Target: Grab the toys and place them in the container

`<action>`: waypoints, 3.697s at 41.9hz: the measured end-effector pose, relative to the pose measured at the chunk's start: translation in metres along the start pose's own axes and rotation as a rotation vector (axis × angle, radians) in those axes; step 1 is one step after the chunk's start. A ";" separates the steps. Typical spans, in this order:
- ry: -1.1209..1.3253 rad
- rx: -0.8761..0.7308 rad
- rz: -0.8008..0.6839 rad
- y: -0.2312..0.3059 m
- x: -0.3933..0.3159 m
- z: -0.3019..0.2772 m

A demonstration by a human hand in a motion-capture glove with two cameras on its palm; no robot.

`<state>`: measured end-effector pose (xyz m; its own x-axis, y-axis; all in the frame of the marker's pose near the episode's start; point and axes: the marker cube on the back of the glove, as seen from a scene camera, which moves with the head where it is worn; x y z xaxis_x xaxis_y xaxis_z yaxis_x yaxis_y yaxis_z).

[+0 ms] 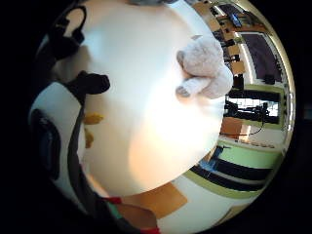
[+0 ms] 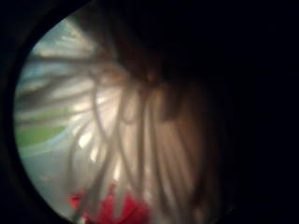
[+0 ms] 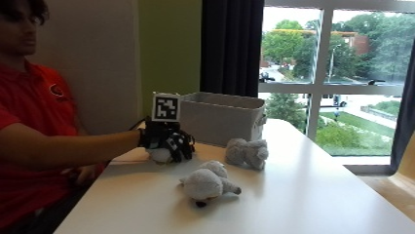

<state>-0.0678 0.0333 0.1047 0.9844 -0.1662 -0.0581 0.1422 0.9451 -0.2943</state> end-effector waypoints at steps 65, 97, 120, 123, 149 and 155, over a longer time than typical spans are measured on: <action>-0.024 0.366 -0.075 -0.119 -0.025 -0.226; -0.064 0.145 -0.300 -0.172 -0.162 -0.224; -0.115 0.221 -0.020 -0.123 0.045 -0.166; -0.092 0.200 0.049 -0.114 0.083 -0.145; 0.036 -0.035 0.435 -0.061 0.227 -0.030; 0.014 -0.093 0.437 -0.061 0.228 -0.005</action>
<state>0.1473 -0.0632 0.1049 0.9485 0.2384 -0.2086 -0.2971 0.8981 -0.3242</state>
